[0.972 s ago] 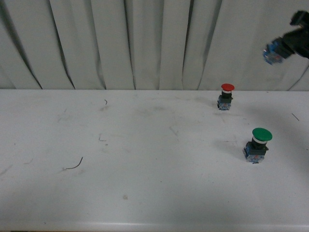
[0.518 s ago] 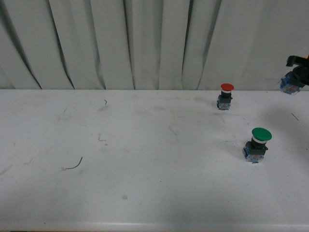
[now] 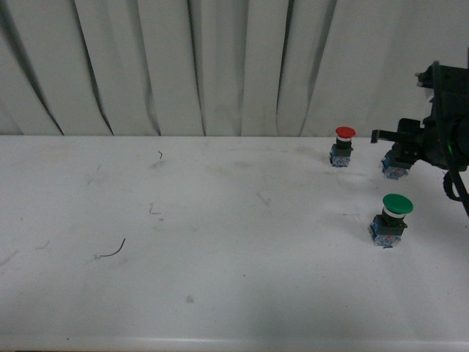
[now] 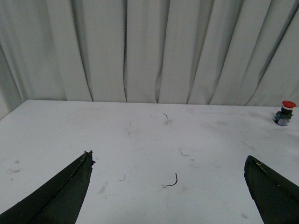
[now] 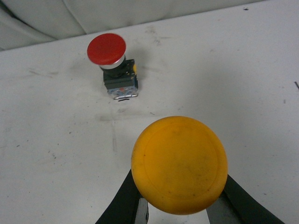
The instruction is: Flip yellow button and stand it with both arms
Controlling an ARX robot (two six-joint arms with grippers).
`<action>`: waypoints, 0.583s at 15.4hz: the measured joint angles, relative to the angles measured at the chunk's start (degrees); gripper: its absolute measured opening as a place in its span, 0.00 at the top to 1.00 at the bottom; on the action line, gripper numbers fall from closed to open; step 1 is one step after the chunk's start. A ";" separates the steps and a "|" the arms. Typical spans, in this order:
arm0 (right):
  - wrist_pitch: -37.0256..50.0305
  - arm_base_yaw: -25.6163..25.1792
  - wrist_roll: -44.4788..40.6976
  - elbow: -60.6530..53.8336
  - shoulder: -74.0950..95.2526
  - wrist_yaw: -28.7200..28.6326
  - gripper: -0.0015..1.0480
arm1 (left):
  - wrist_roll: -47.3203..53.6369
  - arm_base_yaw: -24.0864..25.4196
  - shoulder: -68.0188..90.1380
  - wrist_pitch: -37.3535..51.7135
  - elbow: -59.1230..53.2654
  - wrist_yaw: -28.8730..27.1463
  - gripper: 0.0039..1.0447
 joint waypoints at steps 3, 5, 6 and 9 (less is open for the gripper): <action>-2.29 1.03 -0.66 4.15 2.93 0.11 0.74 | 0.00 0.00 0.00 0.02 0.00 0.00 0.06; -4.07 1.07 -1.55 6.88 4.59 -0.13 0.74 | 0.02 0.00 0.00 0.02 0.00 0.00 0.06; -5.09 1.05 -2.58 8.33 5.77 -0.13 0.74 | 0.00 0.00 0.00 0.02 0.00 0.00 0.06; -6.69 1.49 -4.55 10.71 8.22 -0.98 0.74 | 0.00 0.00 0.00 0.02 0.00 0.00 0.06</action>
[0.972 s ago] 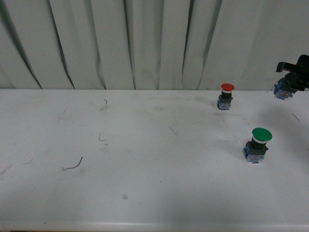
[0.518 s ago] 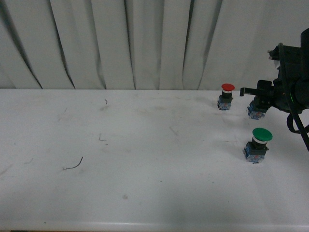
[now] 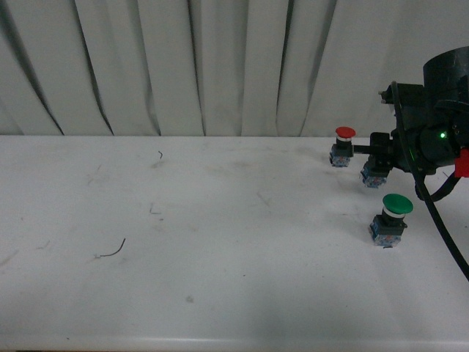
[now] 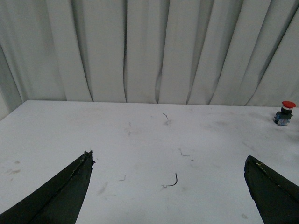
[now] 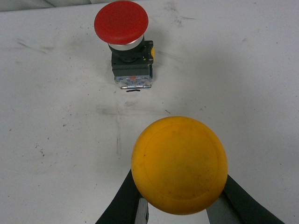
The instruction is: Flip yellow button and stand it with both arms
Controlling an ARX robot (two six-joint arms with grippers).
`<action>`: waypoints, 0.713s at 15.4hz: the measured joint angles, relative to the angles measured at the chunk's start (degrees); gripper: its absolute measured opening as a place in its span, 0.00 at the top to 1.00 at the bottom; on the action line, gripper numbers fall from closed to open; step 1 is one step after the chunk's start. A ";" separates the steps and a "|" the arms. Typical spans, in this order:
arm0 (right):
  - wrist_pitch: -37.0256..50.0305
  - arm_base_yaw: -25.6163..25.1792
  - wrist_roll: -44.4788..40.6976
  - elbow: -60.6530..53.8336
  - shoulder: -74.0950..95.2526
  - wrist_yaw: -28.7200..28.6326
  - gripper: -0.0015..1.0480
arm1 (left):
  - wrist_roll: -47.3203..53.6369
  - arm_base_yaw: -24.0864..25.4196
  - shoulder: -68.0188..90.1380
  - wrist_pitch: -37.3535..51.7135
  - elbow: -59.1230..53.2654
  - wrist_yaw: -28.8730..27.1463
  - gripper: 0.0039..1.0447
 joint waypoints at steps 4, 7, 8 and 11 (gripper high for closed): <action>-0.17 1.81 -0.09 1.46 2.38 0.11 0.74 | 0.00 0.00 0.00 0.00 0.00 0.00 0.06; -0.72 1.84 -0.11 2.23 2.69 1.57 0.74 | 0.00 0.00 0.00 0.00 0.00 0.00 0.06; -1.03 1.84 -0.13 2.36 2.69 2.78 0.74 | 0.00 0.00 0.00 0.00 0.00 0.00 0.06; -1.40 1.84 -0.31 2.34 2.89 4.17 0.74 | 0.00 0.00 0.00 0.00 0.00 0.00 0.06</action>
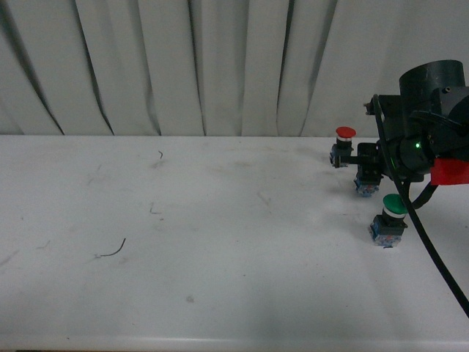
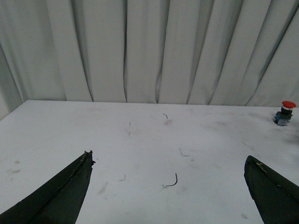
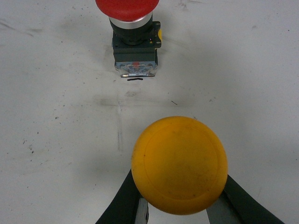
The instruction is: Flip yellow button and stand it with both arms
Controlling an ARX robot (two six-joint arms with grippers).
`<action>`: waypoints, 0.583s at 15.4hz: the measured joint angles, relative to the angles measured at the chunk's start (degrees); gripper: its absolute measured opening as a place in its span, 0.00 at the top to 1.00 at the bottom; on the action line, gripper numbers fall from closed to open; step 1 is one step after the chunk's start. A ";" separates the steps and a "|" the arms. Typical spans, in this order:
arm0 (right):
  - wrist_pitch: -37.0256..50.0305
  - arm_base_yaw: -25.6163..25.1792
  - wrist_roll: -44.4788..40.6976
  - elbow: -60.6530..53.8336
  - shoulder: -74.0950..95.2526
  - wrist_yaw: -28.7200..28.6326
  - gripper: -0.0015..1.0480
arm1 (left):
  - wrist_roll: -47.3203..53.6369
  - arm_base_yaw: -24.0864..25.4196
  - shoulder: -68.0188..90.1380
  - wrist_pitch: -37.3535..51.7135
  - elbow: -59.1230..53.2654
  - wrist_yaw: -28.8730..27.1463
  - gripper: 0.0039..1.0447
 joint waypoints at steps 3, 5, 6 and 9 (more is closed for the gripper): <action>-0.04 0.33 0.00 -0.31 0.00 0.37 0.74 | 0.00 0.00 0.00 0.00 0.00 0.00 0.06; -0.31 0.33 0.00 -0.39 0.04 0.39 0.74 | 0.00 0.00 0.00 0.00 0.00 0.00 0.06; -0.42 0.37 -0.02 -0.37 0.04 0.42 0.74 | 0.00 0.00 0.00 0.00 0.00 0.00 0.06; -0.76 0.37 -0.42 -0.37 0.04 0.79 0.59 | 0.00 0.00 0.00 0.00 0.00 0.00 0.06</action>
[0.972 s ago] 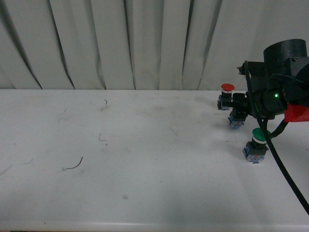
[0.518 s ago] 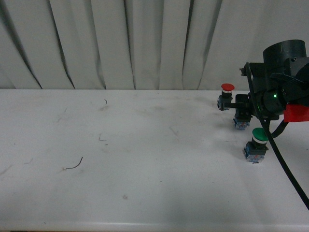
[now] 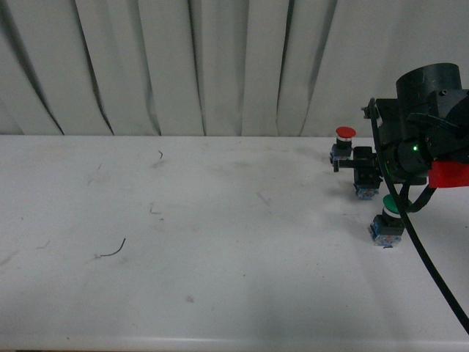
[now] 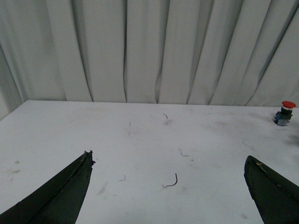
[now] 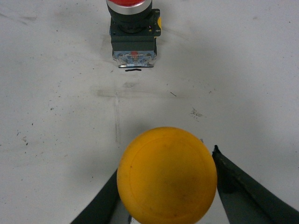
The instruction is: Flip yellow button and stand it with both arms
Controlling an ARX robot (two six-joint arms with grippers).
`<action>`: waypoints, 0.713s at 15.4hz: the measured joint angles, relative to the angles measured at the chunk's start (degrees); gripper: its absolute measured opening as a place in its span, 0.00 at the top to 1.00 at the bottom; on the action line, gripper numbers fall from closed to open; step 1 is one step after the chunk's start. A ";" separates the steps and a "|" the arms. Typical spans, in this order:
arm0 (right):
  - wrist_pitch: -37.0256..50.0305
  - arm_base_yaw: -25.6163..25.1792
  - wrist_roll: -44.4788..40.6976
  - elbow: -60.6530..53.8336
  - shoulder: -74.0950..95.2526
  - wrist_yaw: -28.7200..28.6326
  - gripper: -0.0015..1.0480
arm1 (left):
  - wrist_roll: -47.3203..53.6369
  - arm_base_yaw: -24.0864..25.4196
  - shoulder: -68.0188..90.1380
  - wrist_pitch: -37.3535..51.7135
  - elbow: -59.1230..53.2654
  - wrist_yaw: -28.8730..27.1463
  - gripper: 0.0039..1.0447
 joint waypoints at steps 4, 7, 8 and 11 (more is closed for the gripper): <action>-0.07 -0.02 0.02 0.00 0.00 0.04 0.22 | 0.00 0.00 0.00 0.00 0.00 0.00 0.06; 0.11 -0.02 0.04 0.07 0.00 -0.02 0.05 | 0.00 0.00 0.00 0.00 0.00 0.00 0.06; 0.48 -0.04 0.04 0.04 -0.02 -0.61 0.07 | 0.00 0.00 0.00 0.00 0.00 0.00 0.06; 3.80 -0.09 0.46 -4.35 -3.98 -3.76 0.06 | 0.00 0.00 0.00 0.00 0.00 0.00 0.06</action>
